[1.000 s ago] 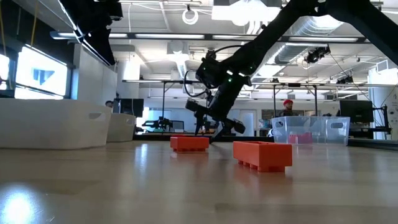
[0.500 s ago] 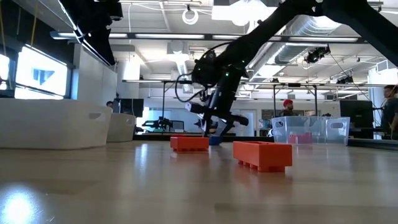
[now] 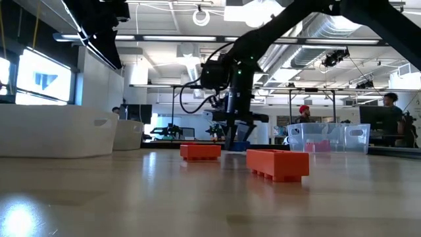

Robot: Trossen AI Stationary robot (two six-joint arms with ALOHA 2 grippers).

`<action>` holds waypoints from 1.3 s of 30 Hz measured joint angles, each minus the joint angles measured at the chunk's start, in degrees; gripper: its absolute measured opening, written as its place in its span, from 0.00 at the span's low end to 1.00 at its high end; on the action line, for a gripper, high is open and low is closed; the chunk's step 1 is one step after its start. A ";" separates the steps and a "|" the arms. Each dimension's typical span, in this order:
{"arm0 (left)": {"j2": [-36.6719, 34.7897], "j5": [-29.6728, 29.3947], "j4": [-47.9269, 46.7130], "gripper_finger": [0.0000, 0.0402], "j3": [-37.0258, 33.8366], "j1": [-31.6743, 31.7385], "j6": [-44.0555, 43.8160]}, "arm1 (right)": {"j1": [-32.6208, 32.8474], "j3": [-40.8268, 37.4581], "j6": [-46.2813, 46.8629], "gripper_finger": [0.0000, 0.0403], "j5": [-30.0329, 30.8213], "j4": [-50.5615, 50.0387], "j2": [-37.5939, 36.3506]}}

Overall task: Sort & place blocks by color
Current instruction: Put the blue game piece into the gray bin

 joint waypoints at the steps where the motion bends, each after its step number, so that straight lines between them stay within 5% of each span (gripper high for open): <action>1: 0.00 0.01 -0.01 0.53 0.00 0.00 0.00 | 0.21 0.00 -0.37 0.28 -0.32 0.11 0.00; 25: 0.15 3.75 -0.02 0.53 0.00 -0.01 -0.02 | 10.22 0.22 -11.14 0.28 -0.44 8.25 -10.64; 39: 0.15 22.87 5.57 0.53 0.00 0.01 7.52 | 16.11 0.22 -18.47 0.28 -6.38 15.28 -17.02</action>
